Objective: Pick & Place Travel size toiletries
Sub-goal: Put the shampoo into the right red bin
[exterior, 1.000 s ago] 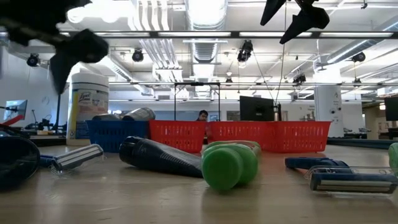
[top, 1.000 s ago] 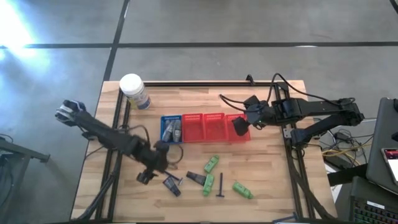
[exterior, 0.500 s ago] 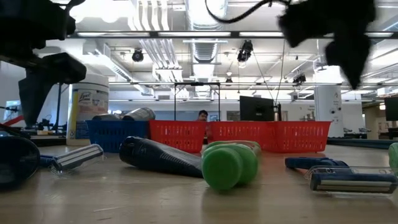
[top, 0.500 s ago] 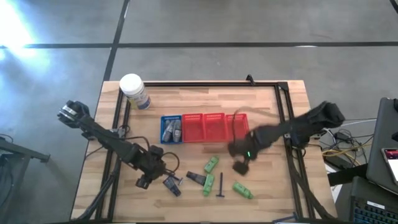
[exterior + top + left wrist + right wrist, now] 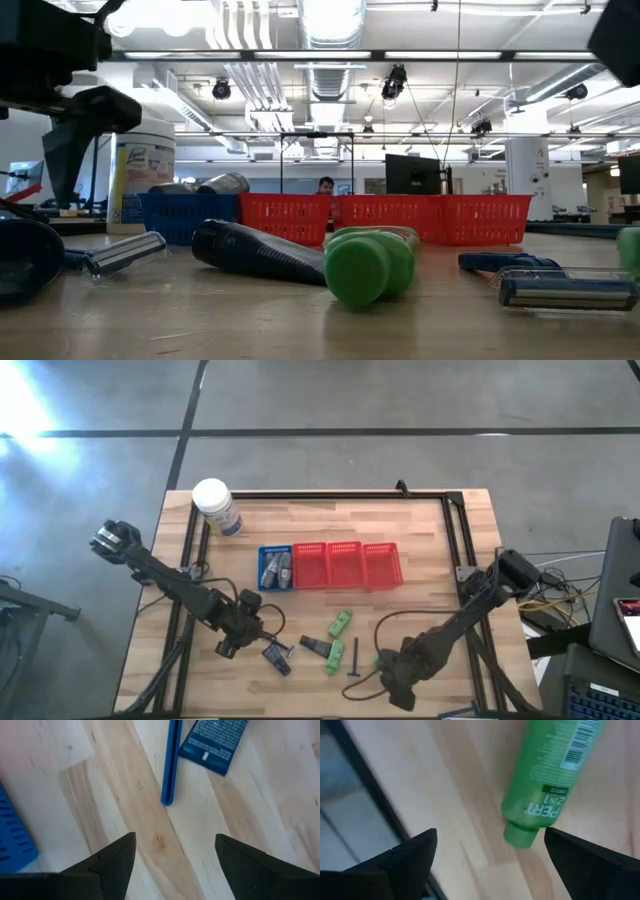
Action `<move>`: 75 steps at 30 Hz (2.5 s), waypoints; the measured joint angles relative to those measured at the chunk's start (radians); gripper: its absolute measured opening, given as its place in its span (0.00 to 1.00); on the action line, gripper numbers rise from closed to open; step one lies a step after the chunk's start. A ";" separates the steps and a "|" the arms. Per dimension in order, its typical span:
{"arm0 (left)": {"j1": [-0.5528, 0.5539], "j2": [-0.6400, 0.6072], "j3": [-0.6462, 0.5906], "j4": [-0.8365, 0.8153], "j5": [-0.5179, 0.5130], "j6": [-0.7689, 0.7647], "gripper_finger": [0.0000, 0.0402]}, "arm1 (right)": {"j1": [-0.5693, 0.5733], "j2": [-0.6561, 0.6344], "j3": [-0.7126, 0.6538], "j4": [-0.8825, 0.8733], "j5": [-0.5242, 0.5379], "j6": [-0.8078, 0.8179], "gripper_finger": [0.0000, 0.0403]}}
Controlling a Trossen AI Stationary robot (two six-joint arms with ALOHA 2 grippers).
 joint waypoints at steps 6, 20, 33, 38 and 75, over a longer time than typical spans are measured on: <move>-0.001 -0.038 -0.023 -0.005 0.019 -0.033 0.69 | 0.002 0.010 0.010 -0.012 0.113 0.154 0.90; -0.001 -0.090 -0.034 -0.009 0.018 -0.035 0.69 | -0.001 0.043 0.011 0.004 0.212 0.019 0.90; -0.002 -0.090 -0.034 -0.009 0.005 -0.061 0.69 | -0.027 0.113 0.016 -0.006 0.226 0.020 0.85; -0.002 -0.090 -0.034 -0.009 -0.022 -0.050 0.69 | -0.050 0.113 0.006 -0.016 0.217 0.020 0.68; -0.001 -0.089 -0.034 -0.005 -0.104 -0.059 0.69 | -0.903 -0.532 -0.436 0.041 0.277 0.104 0.55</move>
